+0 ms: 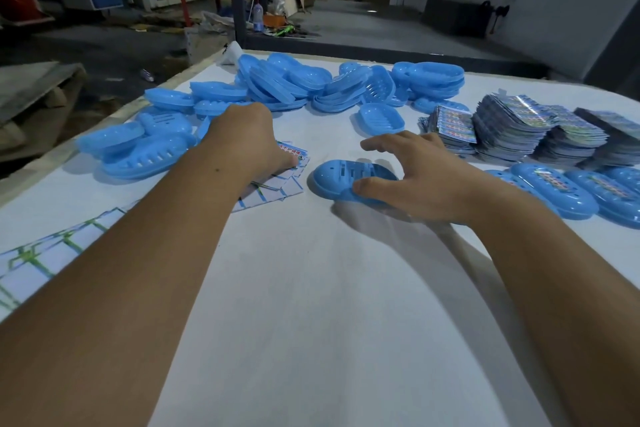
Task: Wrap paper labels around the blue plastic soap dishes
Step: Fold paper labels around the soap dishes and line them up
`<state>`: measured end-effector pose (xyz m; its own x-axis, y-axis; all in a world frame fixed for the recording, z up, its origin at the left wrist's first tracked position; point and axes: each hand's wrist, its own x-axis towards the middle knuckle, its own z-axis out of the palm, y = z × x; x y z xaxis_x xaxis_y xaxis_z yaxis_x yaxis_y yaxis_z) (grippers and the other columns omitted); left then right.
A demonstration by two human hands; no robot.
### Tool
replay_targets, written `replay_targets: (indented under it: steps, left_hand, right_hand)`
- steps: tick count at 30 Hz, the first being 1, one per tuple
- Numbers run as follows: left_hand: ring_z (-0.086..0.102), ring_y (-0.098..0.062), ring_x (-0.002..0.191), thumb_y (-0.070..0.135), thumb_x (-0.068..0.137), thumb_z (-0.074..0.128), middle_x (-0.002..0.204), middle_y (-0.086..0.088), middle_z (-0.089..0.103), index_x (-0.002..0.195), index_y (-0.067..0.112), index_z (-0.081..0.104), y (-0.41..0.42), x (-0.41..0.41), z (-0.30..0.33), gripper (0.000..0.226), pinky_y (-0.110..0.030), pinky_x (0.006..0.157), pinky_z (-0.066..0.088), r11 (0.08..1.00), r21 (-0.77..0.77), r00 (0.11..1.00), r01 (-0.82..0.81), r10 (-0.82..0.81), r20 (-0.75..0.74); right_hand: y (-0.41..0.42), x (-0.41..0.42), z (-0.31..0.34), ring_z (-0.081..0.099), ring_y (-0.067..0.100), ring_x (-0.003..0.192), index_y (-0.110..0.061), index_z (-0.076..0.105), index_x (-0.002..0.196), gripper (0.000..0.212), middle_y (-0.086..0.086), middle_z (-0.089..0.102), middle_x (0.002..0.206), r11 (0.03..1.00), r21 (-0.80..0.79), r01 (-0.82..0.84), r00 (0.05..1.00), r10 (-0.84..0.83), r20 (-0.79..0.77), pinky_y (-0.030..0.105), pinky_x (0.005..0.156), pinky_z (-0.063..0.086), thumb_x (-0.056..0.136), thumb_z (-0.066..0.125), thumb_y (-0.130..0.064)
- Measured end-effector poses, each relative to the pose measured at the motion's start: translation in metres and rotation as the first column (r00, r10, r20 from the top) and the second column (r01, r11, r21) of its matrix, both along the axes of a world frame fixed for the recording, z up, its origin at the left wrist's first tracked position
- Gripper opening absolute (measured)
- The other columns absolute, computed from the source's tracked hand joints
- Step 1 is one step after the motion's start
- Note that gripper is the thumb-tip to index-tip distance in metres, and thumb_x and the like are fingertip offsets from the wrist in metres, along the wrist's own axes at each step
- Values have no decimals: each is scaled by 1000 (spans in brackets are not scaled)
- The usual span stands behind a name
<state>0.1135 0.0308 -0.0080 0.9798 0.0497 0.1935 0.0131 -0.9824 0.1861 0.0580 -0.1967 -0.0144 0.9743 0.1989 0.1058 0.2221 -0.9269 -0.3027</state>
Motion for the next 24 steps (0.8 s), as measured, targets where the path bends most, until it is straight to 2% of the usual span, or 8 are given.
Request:
replay_targets:
  steps: [4,7,11,13,16,18,21,24]
  left_hand:
    - [54,-22,88,54,73,82,106,-6,63,109,15,63,0,0,0,56,-31,61,37,999,-52,1000,7,-8,-13]
    - [57,-23,92,39,77,83,109,-6,65,110,13,65,-1,3,1,45,-34,67,42,995,-100,1000,0,-1,-6]
    - [63,-18,91,28,85,77,98,-2,72,97,17,76,-2,8,1,16,-32,71,51,934,-356,1000,27,-20,23]
    - [64,-12,82,28,87,74,91,4,72,86,22,75,-3,8,2,5,-27,66,48,858,-509,997,73,-45,66]
    - [63,2,60,32,86,77,74,12,72,78,25,71,-8,4,8,12,-18,51,44,617,-772,987,156,-75,139]
    - [61,6,53,29,86,78,68,13,73,80,23,72,-13,0,12,10,-14,48,44,480,-854,979,204,-127,162]
    - [66,3,59,24,86,78,73,10,76,86,20,73,-21,-6,13,6,-13,49,47,359,-902,963,240,-204,175]
    - [69,-6,74,25,85,79,84,4,78,89,19,74,-23,-7,14,9,-23,66,53,321,-914,956,247,-236,175]
  right_hand:
    - [0,0,0,28,26,139,-39,43,147,71,-4,47,148,1000,4,0,1000,0,11,43,107,32,83,62,-63]
    - [0,1,0,29,26,138,-39,42,147,71,-4,47,148,1000,1,0,1000,0,6,43,106,33,83,61,-64]
    - [-2,3,0,38,25,131,-37,49,143,64,-6,54,141,1000,26,17,996,-19,87,36,97,35,86,60,-65]
    - [-2,3,0,45,23,126,-33,55,138,57,-9,59,133,994,101,32,986,-48,160,31,94,36,88,62,-60]
    - [0,4,1,55,8,110,-29,64,128,40,-14,65,116,951,309,34,964,-112,240,25,97,43,91,68,-45]
    - [3,5,3,62,3,97,-28,65,123,33,-16,69,105,886,464,17,965,-136,225,20,90,49,91,71,-37]
    - [7,6,5,69,-1,81,-26,65,119,29,-14,74,89,717,697,3,979,-143,144,13,72,55,91,74,-29]
    - [7,6,8,69,1,72,-22,69,115,24,-10,77,81,631,776,-1,986,-127,104,25,76,60,91,74,-22]
